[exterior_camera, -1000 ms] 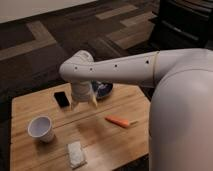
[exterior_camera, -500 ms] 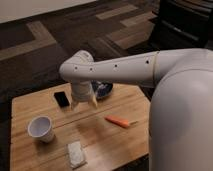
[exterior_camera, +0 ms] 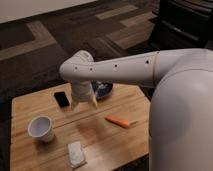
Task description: Wipe the white sponge on the table
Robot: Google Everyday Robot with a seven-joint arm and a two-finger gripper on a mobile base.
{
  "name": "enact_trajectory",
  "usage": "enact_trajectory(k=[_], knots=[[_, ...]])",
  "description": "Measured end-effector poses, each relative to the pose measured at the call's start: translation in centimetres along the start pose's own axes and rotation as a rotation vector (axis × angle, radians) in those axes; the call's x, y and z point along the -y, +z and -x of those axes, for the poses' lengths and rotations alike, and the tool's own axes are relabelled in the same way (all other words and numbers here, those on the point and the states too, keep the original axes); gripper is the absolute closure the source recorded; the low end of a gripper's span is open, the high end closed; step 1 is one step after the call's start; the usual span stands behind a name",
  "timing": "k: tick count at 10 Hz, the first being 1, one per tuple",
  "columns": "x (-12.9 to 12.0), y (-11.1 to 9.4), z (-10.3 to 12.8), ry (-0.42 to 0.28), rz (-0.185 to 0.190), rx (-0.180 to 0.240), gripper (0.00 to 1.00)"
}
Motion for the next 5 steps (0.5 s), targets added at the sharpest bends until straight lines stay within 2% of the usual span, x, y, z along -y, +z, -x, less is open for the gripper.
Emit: enact_trajectory(k=[2,5], knots=[[-1.9,1.2,-0.9,-0.041,-0.016,-0.018,0.35],[-5.5,2.5,-3.5,-0.096,-0.031,-0.039,0.35]])
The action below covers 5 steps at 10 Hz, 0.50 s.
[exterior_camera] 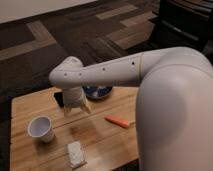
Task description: Wipe the white sponge on the table
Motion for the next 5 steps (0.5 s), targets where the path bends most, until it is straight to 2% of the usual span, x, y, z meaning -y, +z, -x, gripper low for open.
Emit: enact_trajectory(k=[2,4,5], knots=[[-1.7,1.0,-3.5,-0.006,-0.053,-0.019,0.35],[-3.9,1.3,-6.4,-0.017,-0.063,-0.019,0.35],[-4.1,1.3,-6.7,-0.016,-0.063,-0.016,0.35]])
